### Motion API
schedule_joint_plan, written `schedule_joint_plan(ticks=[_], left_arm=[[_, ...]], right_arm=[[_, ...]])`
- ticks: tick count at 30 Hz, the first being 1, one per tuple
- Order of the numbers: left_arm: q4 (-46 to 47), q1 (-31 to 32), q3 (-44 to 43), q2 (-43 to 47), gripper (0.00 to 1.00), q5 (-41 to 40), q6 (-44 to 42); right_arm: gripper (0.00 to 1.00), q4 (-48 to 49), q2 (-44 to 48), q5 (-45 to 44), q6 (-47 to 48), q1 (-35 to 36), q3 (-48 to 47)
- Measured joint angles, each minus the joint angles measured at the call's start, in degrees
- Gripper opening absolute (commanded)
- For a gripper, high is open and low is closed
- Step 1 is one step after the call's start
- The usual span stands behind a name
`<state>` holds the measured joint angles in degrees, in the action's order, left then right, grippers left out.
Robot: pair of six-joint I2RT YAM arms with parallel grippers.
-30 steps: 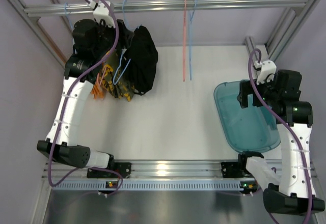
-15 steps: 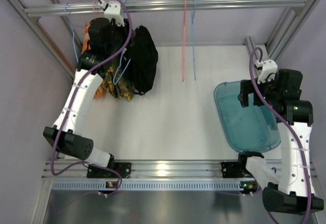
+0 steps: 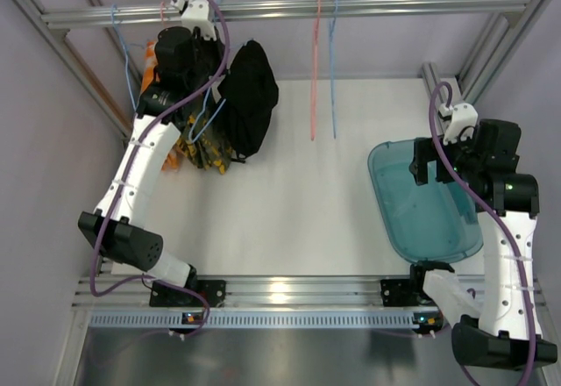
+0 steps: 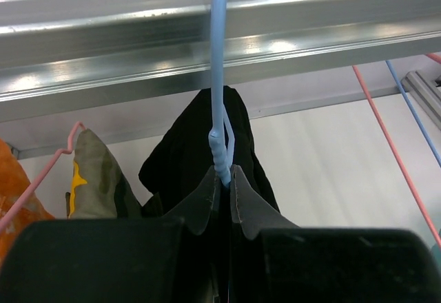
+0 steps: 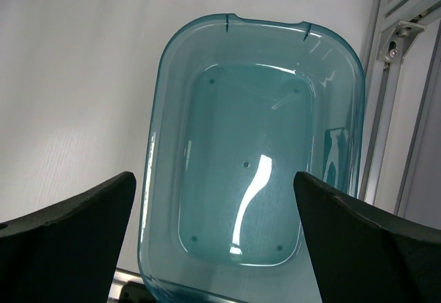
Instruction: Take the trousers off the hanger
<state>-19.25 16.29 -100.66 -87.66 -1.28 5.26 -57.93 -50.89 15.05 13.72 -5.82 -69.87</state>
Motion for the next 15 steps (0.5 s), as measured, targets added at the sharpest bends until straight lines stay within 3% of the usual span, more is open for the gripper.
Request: schedule_joint_plan(ticks=[15], left_arm=[[11.7, 0.0, 3.0, 2.8, 0.00, 4.9, 2.0]], right_arm=[[1.00, 0.0, 0.5, 0.0, 0.0, 0.0, 0.0]])
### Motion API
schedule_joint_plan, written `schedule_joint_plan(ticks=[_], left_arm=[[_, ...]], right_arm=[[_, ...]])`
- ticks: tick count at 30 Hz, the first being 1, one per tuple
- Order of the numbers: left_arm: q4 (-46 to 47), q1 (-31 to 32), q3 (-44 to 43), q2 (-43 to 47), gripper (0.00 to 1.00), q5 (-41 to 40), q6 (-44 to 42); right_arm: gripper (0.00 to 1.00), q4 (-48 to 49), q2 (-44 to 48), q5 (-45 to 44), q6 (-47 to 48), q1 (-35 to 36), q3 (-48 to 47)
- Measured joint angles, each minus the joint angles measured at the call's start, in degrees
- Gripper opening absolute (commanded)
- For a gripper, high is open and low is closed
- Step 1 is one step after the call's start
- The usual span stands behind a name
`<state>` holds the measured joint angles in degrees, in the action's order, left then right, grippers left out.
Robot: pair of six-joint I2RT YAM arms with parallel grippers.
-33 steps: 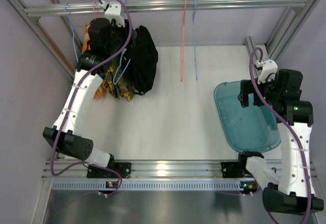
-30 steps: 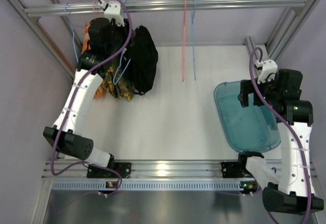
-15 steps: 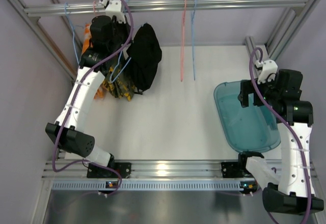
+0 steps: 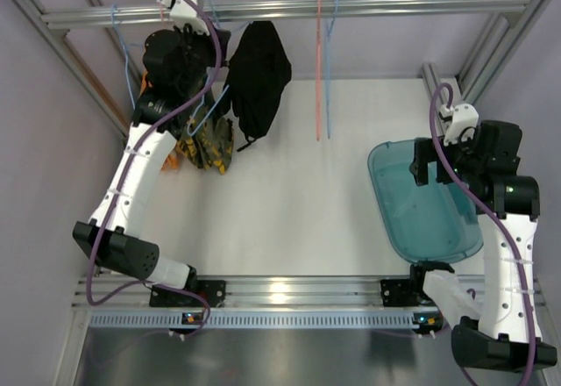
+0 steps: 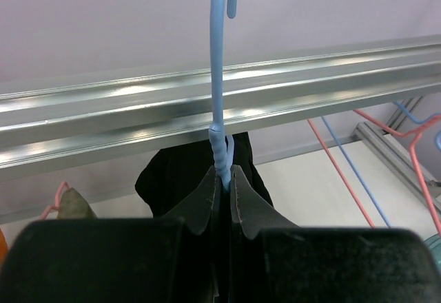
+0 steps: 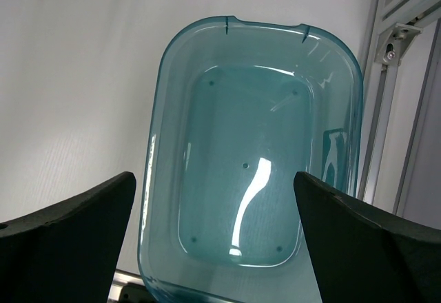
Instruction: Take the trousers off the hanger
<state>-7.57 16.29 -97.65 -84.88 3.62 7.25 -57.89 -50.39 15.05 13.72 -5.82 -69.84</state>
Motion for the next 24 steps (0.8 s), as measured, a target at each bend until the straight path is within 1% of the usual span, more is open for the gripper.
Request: schedule_joint_plan(ticks=[5, 11, 14, 16, 18, 21, 24], left_arm=[[2.0, 0.0, 3.7, 4.6, 0.00, 1.3, 0.2], [1.5, 0.1, 11.2, 14.3, 0.00, 3.3, 0.3], [-0.5, 0.2, 13.4, 18.7, 0.00, 4.3, 1.3], [-1.7, 0.3, 15.1, 21.7, 0.00, 4.9, 2.4], [-3.2, 0.3, 16.4, 24.6, 0.00, 5.7, 4.0], [-4.9, 0.3, 18.8, 28.6, 0.00, 6.1, 6.8], [-7.4, 0.3, 19.8, 31.2, 0.00, 6.1, 9.7]], right_arm=[[0.99, 0.9, 1.7, 0.0, 0.0, 0.0, 0.1], [0.99, 5.6, 7.4, 2.7, 0.3, 0.0, 1.0], [0.99, 11.3, 11.8, 6.3, 0.4, -0.1, 3.2], [1.00, 14.9, 15.1, 10.1, 0.7, -0.1, 5.5], [0.99, 17.0, 16.5, 15.2, 0.5, -0.2, 6.1], [0.99, 19.8, 13.4, 23.1, -1.8, -0.2, 4.8], [0.99, 22.7, 6.4, 25.8, -4.5, 1.1, 2.7]])
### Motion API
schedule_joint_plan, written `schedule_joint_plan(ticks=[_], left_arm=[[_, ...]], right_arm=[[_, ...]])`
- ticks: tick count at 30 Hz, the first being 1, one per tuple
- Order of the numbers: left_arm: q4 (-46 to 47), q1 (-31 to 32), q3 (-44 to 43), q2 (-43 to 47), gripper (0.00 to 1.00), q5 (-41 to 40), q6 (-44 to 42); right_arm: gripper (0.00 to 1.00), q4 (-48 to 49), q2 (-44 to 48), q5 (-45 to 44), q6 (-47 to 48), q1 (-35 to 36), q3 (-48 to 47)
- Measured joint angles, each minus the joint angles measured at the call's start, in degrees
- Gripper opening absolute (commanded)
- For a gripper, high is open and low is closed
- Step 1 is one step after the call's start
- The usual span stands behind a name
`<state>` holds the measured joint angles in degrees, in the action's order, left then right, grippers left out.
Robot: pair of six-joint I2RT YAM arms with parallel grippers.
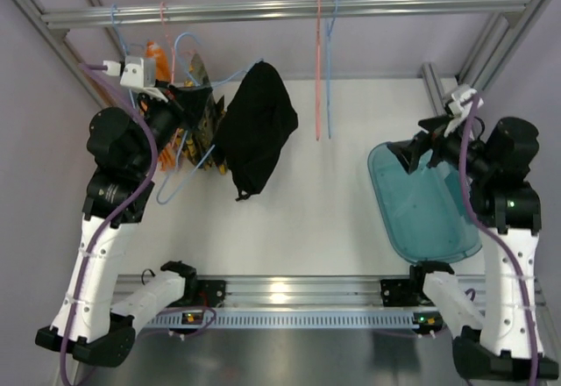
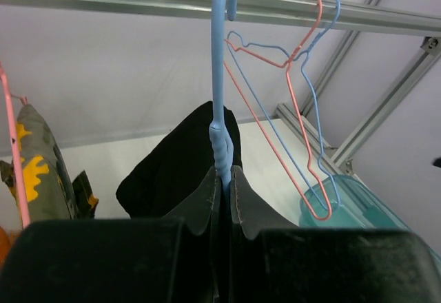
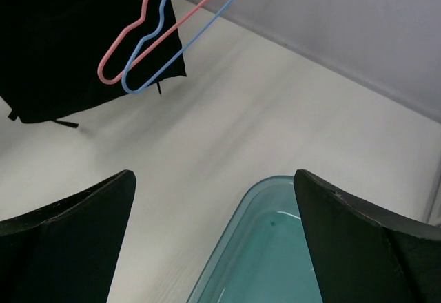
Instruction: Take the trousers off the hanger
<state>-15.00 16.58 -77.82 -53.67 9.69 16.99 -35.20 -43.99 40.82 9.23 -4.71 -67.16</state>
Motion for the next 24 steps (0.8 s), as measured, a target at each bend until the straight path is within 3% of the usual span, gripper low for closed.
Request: schedule_joint_plan(ticks=[3, 6, 14, 24], left_arm=[[-2.1, 0.0, 0.6, 1.4, 0.00, 0.0, 2.7], [-4.0, -0.1, 1.3, 2.1, 0.00, -0.1, 4.9], [-9.4, -2.5, -0.6, 0.1, 0.00, -0.4, 9.6], [-12.0, -3.7, -11.7, -7.1, 0.00, -2.5, 14.2]], right_arm=[[0.99, 0.5, -5.4, -3.0, -0.2, 5.7, -2.7], [1.00, 0.6, -11.8, -8.7, 1.9, 20.7, -7.2], [1.00, 5.9, -22.0, -21.1, 5.1, 43.1, -18.4], [0.99, 21.4, -30.3, -38.0, -0.8, 63.1, -13.0]])
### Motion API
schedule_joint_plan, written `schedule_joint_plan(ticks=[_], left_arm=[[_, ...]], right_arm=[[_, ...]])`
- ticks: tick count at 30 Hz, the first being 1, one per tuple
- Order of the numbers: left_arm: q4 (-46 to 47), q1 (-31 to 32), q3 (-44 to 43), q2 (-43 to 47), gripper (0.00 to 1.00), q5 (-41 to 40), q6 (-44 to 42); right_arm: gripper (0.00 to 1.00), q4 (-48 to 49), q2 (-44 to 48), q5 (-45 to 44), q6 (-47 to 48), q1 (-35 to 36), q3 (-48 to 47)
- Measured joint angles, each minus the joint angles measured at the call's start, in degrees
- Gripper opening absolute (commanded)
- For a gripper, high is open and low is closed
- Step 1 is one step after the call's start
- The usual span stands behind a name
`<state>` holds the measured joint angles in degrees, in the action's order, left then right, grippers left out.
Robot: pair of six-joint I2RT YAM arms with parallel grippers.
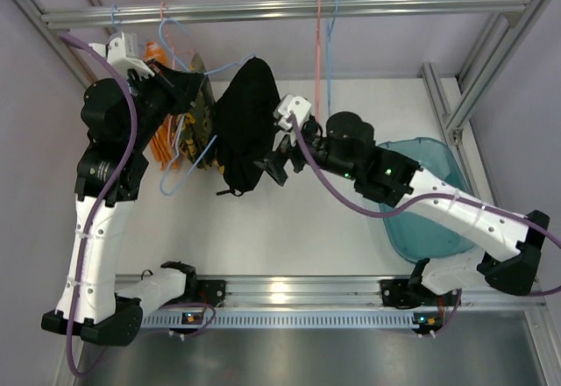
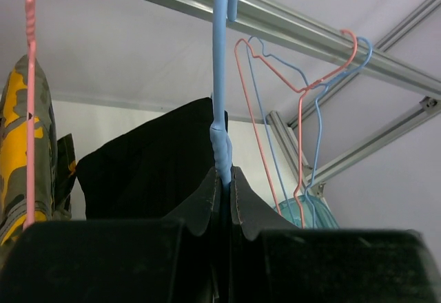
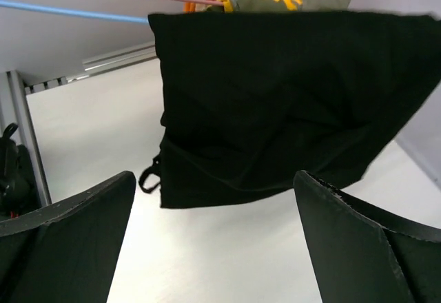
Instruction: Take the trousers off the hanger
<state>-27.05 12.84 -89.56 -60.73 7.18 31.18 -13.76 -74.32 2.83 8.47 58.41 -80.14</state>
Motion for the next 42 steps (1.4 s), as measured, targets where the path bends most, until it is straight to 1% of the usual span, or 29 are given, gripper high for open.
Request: schedule_joint_plan(ticks=[5, 8, 15, 22, 23, 24, 27, 28, 30, 31, 33, 34, 36, 37, 39, 42], left_arm=[[-0.4, 0.0, -2.1, -1.0, 0.00, -1.2, 1.6], [-0.8, 0.0, -3.1, -1.8, 0.00, -1.6, 2.8], [-1.2, 0.0, -4.2, -3.6, 0.00, -1.6, 5.6], [-1.3, 0.0, -4.9, -3.9, 0.00, -1.4, 7.1], [-1.3, 0.0, -5.1, -3.9, 0.00, -1.4, 7.1], [-1.3, 0.0, -5.1, -3.9, 0.00, -1.4, 7.2], [-1.3, 0.0, -5.2, -3.9, 0.00, -1.5, 7.1], [-1.3, 0.0, -5.2, -3.9, 0.00, -1.6, 7.0], [-1.3, 0.0, -5.2, -3.9, 0.00, -1.7, 6.9], [-1.2, 0.0, -5.2, -3.9, 0.00, -1.7, 6.8], [-1.2, 0.0, -5.2, -3.8, 0.00, -1.7, 6.8], [-1.1, 0.0, -5.0, -3.6, 0.00, -1.7, 6.8], [-0.9, 0.0, -4.4, -3.2, 0.00, -1.7, 6.8], [-0.8, 0.0, -4.0, -3.0, 0.00, -1.7, 6.8], [-0.8, 0.0, -3.1, -2.4, 0.00, -1.7, 6.8], [-0.5, 0.0, -1.7, -1.7, 0.00, -1.7, 6.8]], right_arm=[[0.99, 6.4, -5.2, -11.2, -3.0, 5.0, 2.3], [0.99, 10.1, -7.8, -15.5, -3.0, 6.6, 2.6], [0.99, 18.1, -12.4, -22.7, -2.2, 8.0, 2.9], [0.99, 21.8, -15.7, -26.7, -2.6, 7.8, 2.4], [0.98, 21.9, -16.5, -27.4, -2.8, 7.6, 1.9], [0.95, 21.9, -17.3, -27.9, -3.0, 7.4, 1.4], [0.79, 21.6, -18.3, -29.0, -3.8, 6.3, 0.9], [0.68, 21.4, -18.3, -29.1, -4.1, 5.8, 0.8], [0.55, 21.2, -18.3, -29.1, -4.9, 4.8, 0.5], [0.44, 21.2, -18.1, -29.0, -5.2, 4.4, 0.5], [0.35, 20.7, -17.6, -28.6, -5.4, 3.8, 0.5], [0.26, 20.5, -17.0, -28.2, -5.5, 3.6, 0.5], [0.17, 19.7, -15.8, -27.5, -5.4, 3.4, 0.5], [0.08, 19.4, -14.9, -26.9, -5.3, 3.4, 0.5], [0.00, 18.8, -13.3, -25.7, -5.1, 3.3, 0.5], [0.00, 17.6, -10.7, -24.3, -4.7, 3.3, 0.5]])
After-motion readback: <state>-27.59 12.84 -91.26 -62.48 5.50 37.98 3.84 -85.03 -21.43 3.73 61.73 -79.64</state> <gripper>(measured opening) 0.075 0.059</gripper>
